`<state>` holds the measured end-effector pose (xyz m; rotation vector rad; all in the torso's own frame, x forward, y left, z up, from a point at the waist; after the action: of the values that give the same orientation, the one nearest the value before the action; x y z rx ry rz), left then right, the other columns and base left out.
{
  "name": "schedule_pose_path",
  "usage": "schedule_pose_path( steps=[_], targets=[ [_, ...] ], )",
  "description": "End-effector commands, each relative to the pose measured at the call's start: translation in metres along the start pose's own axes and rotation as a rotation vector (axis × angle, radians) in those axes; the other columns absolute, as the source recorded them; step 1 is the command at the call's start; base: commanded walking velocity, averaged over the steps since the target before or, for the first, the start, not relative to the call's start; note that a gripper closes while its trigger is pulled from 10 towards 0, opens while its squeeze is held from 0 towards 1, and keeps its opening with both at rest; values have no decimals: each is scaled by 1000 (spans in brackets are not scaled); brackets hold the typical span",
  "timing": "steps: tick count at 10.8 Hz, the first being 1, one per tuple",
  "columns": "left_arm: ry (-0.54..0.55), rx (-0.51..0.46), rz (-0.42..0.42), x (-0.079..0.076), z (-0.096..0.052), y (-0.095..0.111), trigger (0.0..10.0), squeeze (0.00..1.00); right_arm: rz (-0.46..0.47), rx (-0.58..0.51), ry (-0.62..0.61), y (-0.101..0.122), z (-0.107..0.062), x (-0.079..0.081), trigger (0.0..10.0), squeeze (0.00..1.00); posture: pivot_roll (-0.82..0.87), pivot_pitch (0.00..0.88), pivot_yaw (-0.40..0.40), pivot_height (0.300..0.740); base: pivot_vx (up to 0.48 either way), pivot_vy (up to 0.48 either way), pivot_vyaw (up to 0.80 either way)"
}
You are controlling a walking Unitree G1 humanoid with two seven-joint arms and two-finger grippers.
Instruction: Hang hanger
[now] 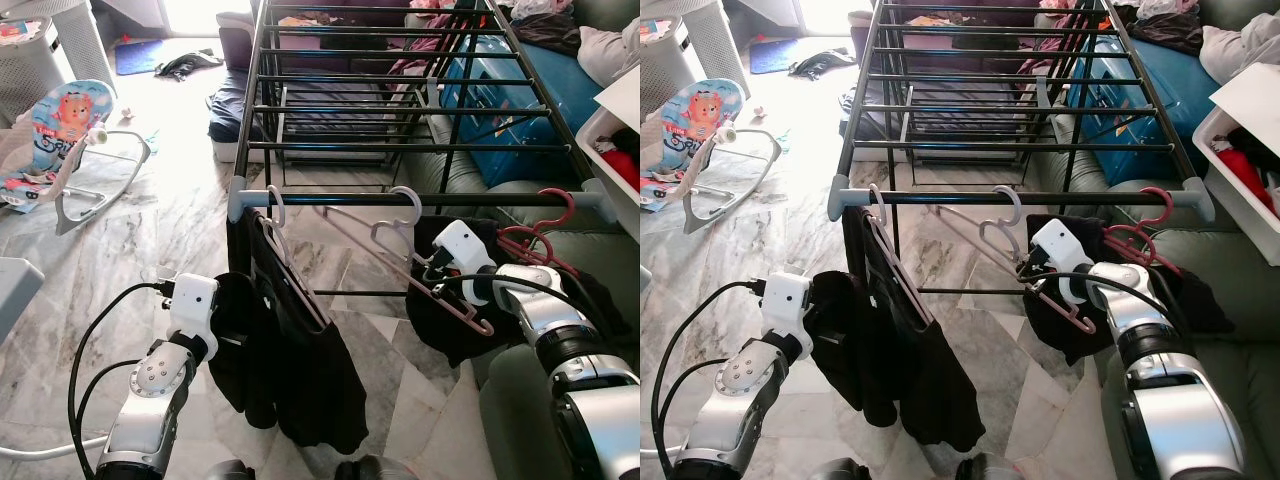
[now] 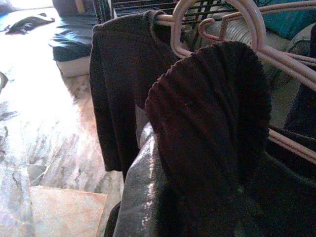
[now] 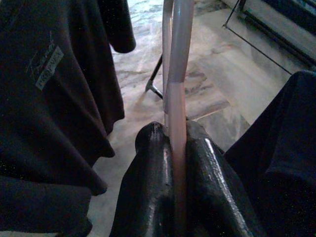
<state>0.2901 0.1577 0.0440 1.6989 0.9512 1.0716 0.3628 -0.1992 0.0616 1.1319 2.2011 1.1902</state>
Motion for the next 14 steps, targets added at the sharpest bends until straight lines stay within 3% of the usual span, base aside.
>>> schedule_pose_path(
  steps=[1,6,7,8,9,11,12,13,14],
  targets=[
    [-11,-13,25,0,3,5,10000,0,-26,27,21,4,1,1,0,0,-57,0,-47,740,0,0,0],
    [-24,-6,22,-3,4,4,10000,0,-50,131,71,-3,-1,2,0,0,-61,0,-55,740,0,0,0],
    [-28,-5,23,-4,4,4,10000,0,-53,138,70,-5,-1,1,1098,0,-60,0,-55,740,0,0,0],
    [-33,-2,25,-5,4,3,10000,0,-58,148,75,-6,-1,2,10000,0,-59,0,-55,740,0,0,0],
    [-36,-1,26,-5,4,3,10000,0,-47,155,113,-6,0,6,10000,1000,-59,0,-55,740,0,0,0],
    [-40,-1,28,-6,4,2,10000,0,-61,162,106,-6,0,5,10000,1000,-59,0,-56,740,0,0,0],
    [-43,1,29,-6,3,2,10000,0,-70,178,108,-7,-1,4,10000,0,-57,0,-55,740,0,0,0],
    [-45,1,29,-6,3,2,10000,0,-62,170,105,-5,0,4,0,0,-57,0,-55,740,0,0,0],
    [-47,3,30,-7,3,2,10000,0,-61,161,97,-2,1,3,0,0,-56,0,-54,740,0,0,0]
  ],
)
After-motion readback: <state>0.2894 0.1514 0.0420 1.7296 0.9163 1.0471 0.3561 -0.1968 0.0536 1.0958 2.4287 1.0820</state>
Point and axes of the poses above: a point about 5 cm out from each wrist's last joint towards the gripper, its own z axis pointing out of the wrist towards the gripper, its own y axis along the axis of the wrist's last joint, x = y × z, the point moved 4 cm from there along z, pointing out of the wrist towards the gripper, and after that the axes turned 13 degrees about z, right-handed, at the moved point
